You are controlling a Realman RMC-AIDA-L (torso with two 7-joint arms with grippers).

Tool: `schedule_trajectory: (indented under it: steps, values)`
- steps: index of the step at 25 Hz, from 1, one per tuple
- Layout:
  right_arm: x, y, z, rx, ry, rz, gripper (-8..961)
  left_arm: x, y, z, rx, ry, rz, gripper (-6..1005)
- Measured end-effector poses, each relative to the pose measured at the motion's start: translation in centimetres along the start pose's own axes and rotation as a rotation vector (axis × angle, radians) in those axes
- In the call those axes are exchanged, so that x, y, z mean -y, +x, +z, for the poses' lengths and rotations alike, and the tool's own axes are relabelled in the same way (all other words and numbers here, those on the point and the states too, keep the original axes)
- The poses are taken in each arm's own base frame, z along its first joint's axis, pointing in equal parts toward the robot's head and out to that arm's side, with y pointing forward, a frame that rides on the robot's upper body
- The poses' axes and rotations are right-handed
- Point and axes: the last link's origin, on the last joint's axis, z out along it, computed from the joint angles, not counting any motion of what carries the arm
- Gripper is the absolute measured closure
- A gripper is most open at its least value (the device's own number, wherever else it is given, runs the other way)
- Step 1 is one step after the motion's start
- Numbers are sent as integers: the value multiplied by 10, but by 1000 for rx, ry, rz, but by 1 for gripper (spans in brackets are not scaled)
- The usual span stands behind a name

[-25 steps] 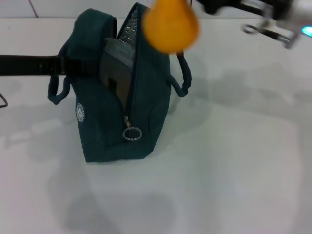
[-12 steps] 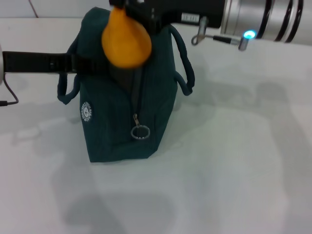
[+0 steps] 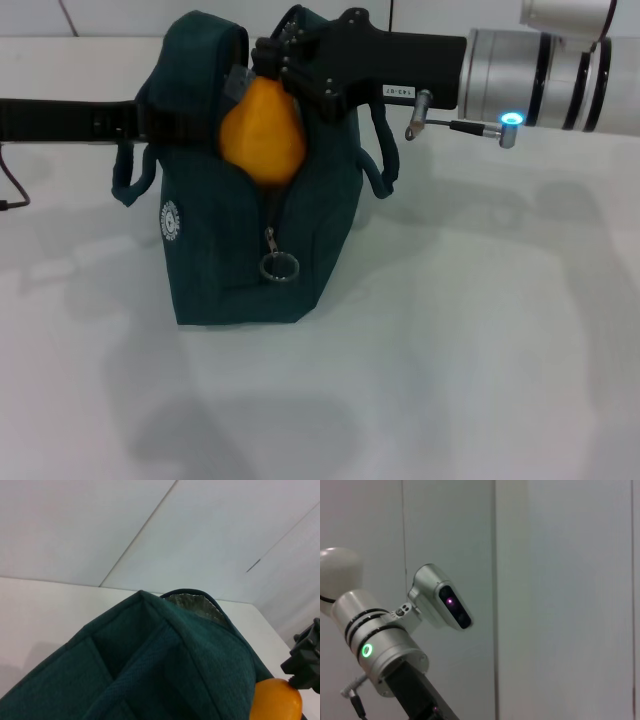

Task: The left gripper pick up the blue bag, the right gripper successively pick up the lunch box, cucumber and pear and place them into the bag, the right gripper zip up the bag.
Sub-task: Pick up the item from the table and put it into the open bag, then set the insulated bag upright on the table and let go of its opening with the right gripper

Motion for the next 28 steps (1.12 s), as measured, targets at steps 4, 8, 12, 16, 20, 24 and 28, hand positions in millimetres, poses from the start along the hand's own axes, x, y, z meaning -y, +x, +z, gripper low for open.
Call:
schedule_trajectory:
  steps: [4, 8, 12, 16, 20, 24, 28]
  values:
    - [1, 2, -3, -2, 13, -6, 914, 0, 1, 0, -2, 1, 1, 963]
    - [0, 3, -10, 23, 30, -19, 914, 1, 2, 0, -7, 7, 1, 963]
    - [2, -1, -18, 73, 63, -8, 752, 1, 2, 0, -10, 9, -1, 963]
    - [8, -7, -36, 120, 121, -20, 647, 2, 1, 0, -10, 10, -2, 963]
    - [11, -1, -57, 127, 165, -15, 559, 3, -1, -1, -9, 13, -7, 963]
    - [-2, 17, -77, 85, 133, -11, 472, 3, -2, 0, -7, 14, -9, 963]
    - [-19, 40, -93, 25, 95, 5, 342, 3, -3, 1, -7, 13, -12, 963]
